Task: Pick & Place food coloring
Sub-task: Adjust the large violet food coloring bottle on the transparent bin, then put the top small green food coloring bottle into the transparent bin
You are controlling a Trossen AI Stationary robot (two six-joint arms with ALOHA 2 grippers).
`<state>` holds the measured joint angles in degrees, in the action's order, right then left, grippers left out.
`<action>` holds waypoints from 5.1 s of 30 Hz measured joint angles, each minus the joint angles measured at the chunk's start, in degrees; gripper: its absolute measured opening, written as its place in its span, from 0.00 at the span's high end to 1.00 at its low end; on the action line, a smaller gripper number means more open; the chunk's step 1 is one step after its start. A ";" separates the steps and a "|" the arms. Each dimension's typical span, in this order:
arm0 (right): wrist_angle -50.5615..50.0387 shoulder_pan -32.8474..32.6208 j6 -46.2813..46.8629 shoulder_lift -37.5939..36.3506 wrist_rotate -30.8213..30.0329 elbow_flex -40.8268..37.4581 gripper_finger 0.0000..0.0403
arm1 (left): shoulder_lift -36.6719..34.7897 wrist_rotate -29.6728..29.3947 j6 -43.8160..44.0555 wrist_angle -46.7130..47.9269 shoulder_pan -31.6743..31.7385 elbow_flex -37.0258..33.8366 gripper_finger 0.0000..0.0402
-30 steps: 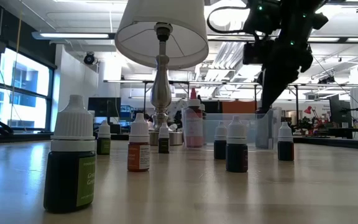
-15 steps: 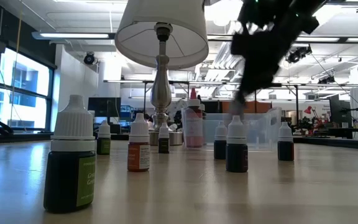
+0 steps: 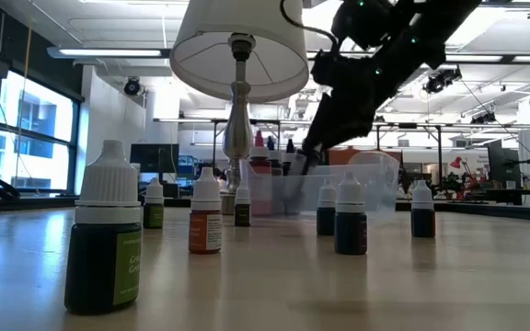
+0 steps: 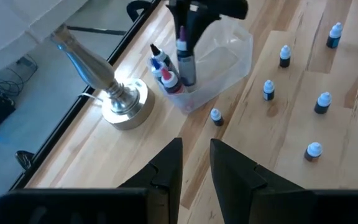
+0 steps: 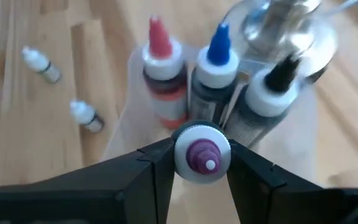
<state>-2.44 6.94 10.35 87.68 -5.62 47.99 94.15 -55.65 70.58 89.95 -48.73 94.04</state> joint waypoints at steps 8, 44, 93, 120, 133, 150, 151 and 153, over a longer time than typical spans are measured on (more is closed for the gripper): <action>-1.67 6.08 -1.47 0.14 -0.06 -0.06 0.70 | 0.00 -0.23 -0.02 0.00 0.00 0.00 0.80; -8.12 -1.57 -6.34 -16.06 1.97 -0.04 0.56 | -6.23 -0.37 -10.25 0.05 -0.57 -0.02 0.80; -6.27 -17.04 -1.48 -13.05 -7.72 -0.06 0.57 | -18.93 39.30 -47.90 -92.42 27.74 -61.24 0.80; -6.27 -17.07 1.61 -13.07 -7.72 -0.06 0.57 | -10.58 38.70 -46.25 -94.53 29.40 -61.20 0.50; -6.27 -17.07 1.63 -13.07 -7.72 -0.06 0.57 | -10.58 41.98 -46.31 -94.53 29.35 -61.20 0.75; -6.27 -17.07 1.24 -13.07 -7.72 -0.06 0.57 | -10.58 43.31 -51.88 -91.93 33.86 -48.56 0.89; -6.27 -17.07 1.22 -13.07 -7.72 -0.06 0.57 | -10.58 42.94 -53.05 -90.00 33.86 -46.54 0.89; -6.27 -17.07 1.22 -13.07 -7.72 -0.06 0.57 | -10.58 41.54 -55.84 -85.51 33.85 -42.42 0.89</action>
<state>-8.71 -10.13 11.57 74.61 -13.34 47.92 83.57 -14.11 14.74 4.45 -14.88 51.62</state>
